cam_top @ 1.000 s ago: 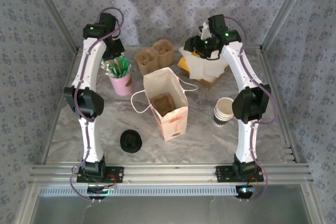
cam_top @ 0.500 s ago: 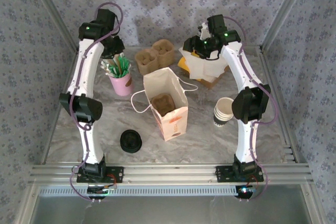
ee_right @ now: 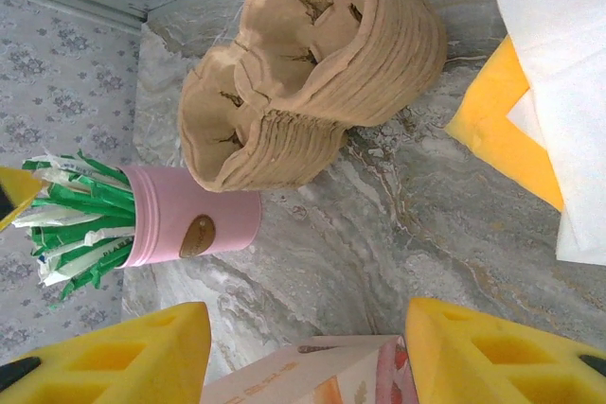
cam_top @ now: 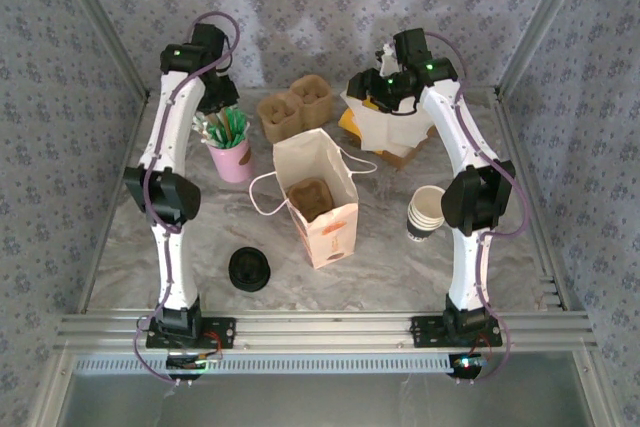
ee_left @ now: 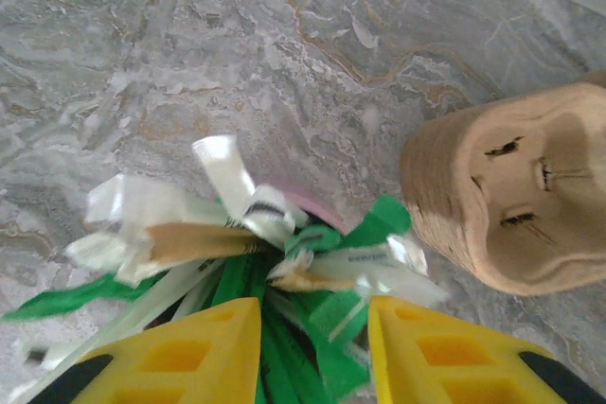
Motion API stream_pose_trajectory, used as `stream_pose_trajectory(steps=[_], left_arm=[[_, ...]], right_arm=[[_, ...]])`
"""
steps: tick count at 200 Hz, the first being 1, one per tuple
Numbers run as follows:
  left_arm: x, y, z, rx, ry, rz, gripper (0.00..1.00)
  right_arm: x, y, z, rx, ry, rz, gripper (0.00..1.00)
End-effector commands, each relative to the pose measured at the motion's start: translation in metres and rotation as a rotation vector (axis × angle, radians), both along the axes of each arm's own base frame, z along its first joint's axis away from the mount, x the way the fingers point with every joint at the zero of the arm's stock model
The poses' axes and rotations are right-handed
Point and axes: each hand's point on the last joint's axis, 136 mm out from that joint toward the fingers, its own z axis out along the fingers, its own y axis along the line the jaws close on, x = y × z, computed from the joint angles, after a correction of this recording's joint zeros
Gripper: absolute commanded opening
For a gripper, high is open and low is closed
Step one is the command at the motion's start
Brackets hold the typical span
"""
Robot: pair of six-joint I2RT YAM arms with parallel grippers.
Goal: Pack the takeout coffee
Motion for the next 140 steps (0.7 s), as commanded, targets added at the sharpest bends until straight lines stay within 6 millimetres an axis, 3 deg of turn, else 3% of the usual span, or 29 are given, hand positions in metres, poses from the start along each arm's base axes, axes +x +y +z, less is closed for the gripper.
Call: stream_pose_trajectory(steps=[1,44,83,117,140], left_arm=[[0.007,0.002,-0.001,-0.01,-0.009,0.023,0.33],[0.01,0.003,-0.008,-0.001,-0.003,0.036,0.24],[0.007,0.006,0.011,0.012,-0.045,0.044,0.18],[0.0,0.01,0.025,0.018,-0.068,0.046,0.04],[-0.005,0.01,0.034,0.016,-0.082,0.045,0.0]], right_arm=[[-0.001,0.001,0.003,0.025,-0.002,0.012,0.58],[-0.001,-0.002,0.0,0.025,0.004,0.01,0.58],[0.002,-0.003,0.0,0.017,-0.008,0.004,0.58],[0.001,0.0,0.002,0.018,-0.015,0.007,0.58],[-0.001,0.003,0.003,0.017,-0.015,0.01,0.58]])
